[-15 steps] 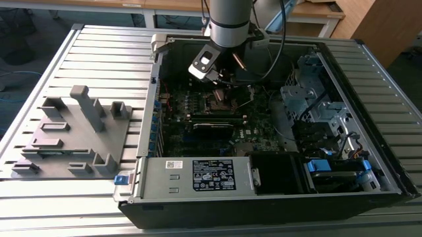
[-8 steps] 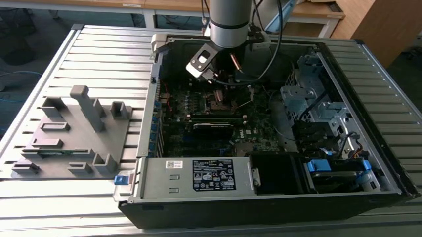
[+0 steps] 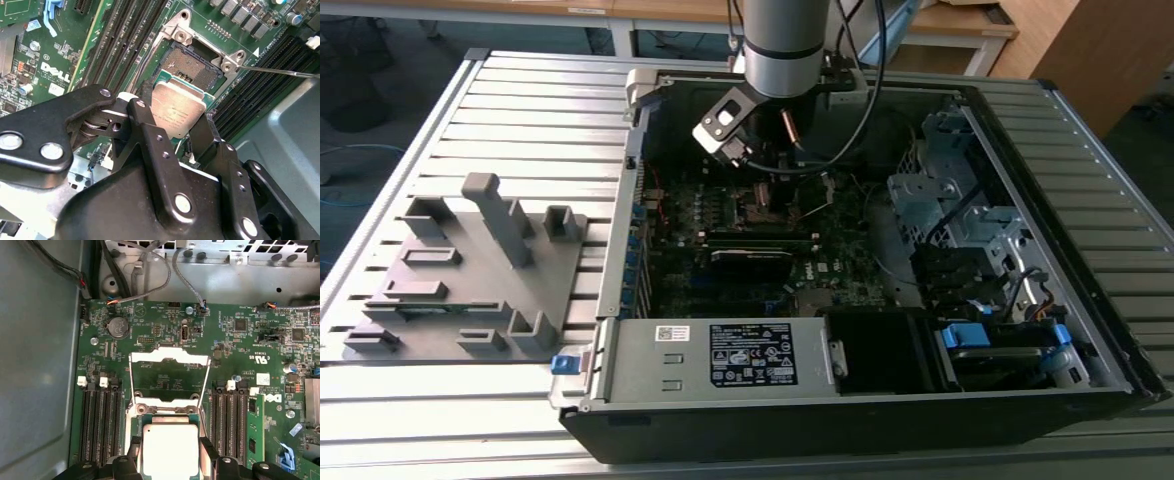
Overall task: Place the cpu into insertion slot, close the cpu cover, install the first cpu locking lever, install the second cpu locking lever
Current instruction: 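Place the cpu into insertion slot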
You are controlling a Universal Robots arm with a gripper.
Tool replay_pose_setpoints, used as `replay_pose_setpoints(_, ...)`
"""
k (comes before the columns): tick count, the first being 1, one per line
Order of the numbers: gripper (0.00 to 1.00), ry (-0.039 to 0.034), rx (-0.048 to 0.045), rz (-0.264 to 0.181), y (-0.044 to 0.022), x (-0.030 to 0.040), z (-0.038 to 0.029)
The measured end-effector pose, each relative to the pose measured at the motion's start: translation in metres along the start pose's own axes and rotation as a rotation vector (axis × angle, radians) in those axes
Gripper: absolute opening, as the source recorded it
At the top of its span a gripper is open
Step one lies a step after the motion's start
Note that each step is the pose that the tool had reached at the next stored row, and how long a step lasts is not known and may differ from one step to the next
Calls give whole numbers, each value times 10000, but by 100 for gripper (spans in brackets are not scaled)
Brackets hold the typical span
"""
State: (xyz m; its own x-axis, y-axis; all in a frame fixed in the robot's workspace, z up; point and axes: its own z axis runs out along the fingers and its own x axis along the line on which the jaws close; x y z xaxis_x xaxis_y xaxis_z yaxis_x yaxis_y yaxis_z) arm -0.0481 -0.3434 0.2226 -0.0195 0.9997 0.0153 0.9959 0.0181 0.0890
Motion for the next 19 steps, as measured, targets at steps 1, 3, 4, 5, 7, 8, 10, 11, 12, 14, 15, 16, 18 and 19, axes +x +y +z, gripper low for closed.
replay_pose_setpoints(1, 54, 0, 0, 2, 0, 0, 0)
replay_pose_setpoints(3, 54, 1, 78, 5, 0, 1, 3)
replay_pose_setpoints(4, 54, 0, 77, 5, 0, 1, 2)
replay_pose_setpoints(5, 54, -1, 79, 5, -1, 0, 2)
replay_pose_setpoints(7, 54, -2, 80, 4, 0, 0, 2)
replay_pose_setpoints(8, 54, -3, 82, 4, 0, 0, 2)
replay_pose_setpoints(10, 54, -1, 80, 4, -1, 0, 15)
replay_pose_setpoints(11, 54, -2, 80, 3, -3, 0, 27)
replay_pose_setpoints(12, 54, -7, 79, 2, -4, 0, 39)
replay_pose_setpoints(14, 54, -12, 81, 2, -5, -1, 42)
replay_pose_setpoints(15, 54, -14, 81, 2, -5, -1, 42)
replay_pose_setpoints(16, 54, -12, 80, 3, -5, -1, 46)
replay_pose_setpoints(18, 54, -12, 80, 3, -6, 0, 50)
replay_pose_setpoints(19, 54, -12, 80, 3, -6, -1, 50)
